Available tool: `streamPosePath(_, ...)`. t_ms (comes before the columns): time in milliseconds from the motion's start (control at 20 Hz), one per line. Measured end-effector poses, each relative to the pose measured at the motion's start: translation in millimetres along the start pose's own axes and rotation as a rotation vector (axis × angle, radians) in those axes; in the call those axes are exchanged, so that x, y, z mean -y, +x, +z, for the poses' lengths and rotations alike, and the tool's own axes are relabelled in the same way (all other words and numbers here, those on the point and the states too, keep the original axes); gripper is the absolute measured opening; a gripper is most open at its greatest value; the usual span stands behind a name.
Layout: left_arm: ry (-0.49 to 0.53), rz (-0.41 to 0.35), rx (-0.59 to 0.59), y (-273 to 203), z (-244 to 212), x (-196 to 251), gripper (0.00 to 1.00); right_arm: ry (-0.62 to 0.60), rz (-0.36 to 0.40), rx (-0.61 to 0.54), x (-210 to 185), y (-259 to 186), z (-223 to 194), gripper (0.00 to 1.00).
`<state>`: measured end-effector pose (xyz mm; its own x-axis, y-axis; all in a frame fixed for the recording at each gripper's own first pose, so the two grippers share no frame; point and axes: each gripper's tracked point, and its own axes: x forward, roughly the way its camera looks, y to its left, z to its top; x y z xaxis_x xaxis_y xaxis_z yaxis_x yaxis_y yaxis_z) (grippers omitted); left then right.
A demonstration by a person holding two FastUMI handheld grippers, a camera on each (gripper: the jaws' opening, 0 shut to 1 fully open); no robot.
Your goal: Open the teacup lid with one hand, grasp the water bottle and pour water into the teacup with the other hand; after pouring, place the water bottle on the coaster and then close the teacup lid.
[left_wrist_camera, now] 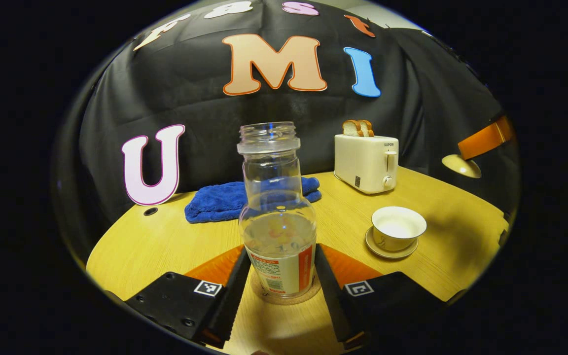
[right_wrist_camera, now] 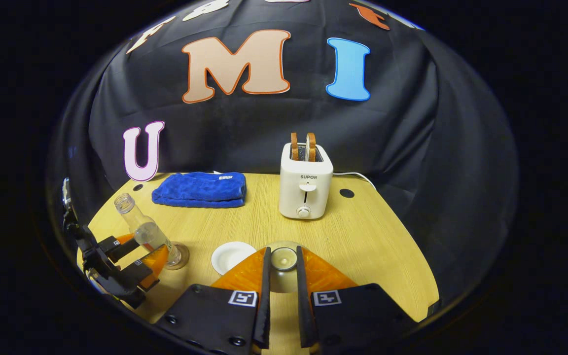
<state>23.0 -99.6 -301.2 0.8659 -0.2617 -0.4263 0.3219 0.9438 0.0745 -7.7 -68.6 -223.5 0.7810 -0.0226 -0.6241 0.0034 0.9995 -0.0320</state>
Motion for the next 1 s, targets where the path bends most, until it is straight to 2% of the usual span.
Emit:
streamPosePath(150, 0.057, -0.003, -0.021, 2, 2, 1, 0.72, 0.002, 0.004, 0.0, 1, -2, 0, 0.27)
streamPosePath(600, 0.312, 0.072, -0.131, 8, 1, -18, 0.71, 0.039, 0.015, 0.028, 7, -8, -2, 0.27)
streamPosePath(800, 0.506, 0.063, -0.149, 7, 8, -22, 0.71, 0.058, 0.025, 0.035, 11, -6, -9, 0.25)
streamPosePath(850, 0.556, 0.061, -0.151, 6, 10, -22, 0.71, 0.071, 0.03, 0.032, 12, -6, -13, 0.27)
streamPosePath(1000, 0.629, 0.052, -0.185, 4, 6, -19, 0.71, 0.065, 0.022, 0.042, 20, -4, -17, 0.27)
